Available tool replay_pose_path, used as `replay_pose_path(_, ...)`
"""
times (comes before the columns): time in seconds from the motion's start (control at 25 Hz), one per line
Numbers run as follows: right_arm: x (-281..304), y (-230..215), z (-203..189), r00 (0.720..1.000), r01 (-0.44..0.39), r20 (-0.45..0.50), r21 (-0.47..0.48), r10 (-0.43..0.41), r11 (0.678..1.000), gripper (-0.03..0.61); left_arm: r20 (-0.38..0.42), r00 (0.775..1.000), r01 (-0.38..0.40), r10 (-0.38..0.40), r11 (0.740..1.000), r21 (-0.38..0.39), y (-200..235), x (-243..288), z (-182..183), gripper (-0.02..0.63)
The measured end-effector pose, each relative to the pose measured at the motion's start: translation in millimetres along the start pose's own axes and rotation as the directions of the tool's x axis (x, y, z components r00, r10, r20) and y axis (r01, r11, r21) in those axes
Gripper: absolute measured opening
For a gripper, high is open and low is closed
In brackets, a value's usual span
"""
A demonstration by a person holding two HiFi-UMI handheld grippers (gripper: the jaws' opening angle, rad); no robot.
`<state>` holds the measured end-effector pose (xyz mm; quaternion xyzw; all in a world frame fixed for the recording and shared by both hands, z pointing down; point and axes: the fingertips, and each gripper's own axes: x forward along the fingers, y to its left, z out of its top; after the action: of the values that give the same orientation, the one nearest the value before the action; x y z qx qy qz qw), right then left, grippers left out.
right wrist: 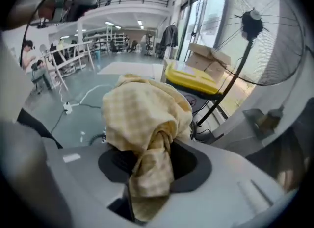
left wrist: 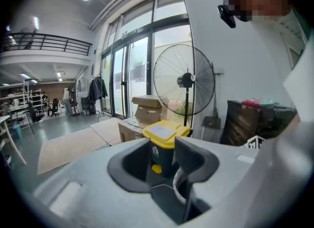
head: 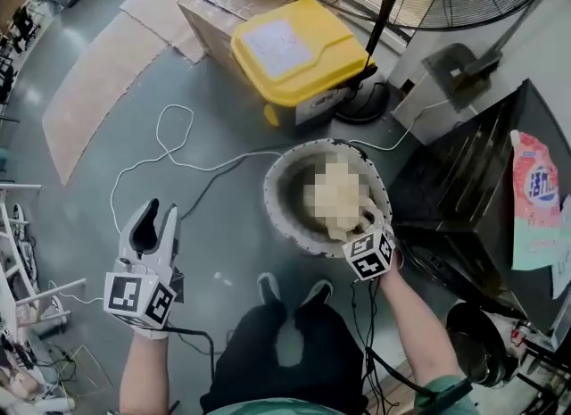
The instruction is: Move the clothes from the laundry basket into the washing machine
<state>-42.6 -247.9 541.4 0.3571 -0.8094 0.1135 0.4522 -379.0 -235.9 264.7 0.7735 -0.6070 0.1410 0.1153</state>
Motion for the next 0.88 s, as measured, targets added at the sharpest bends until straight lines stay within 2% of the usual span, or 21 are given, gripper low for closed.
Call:
replay_pose_path(0.12,-84,-1,22,1.0,0.002,0.031,0.08,-0.005,0.997,0.16,0.009,1.0,0.025,-0.025,0.999,0.024,-24,-24,57,0.15)
replay_pose_path(0.4,-233,-8,70,0.99,0.043,0.124,0.171,-0.065,0.984,0.16,0.087,0.991,0.093,-0.098,0.994,0.056,-74,-62,166,0.15)
replay_pose_path(0.68,-340,-18,103,0.96,0.095,0.228,0.283,-0.163,0.954,0.16,0.142,0.976,0.158,-0.167,0.985,0.073,-109,-88,220,0.15)
replay_pose_path(0.88,-400,-24,113,0.929,0.161,0.262,0.356,-0.263,0.921,0.16,0.159,0.952,0.247,-0.26,0.964,0.1,-131,-82,241,0.15)
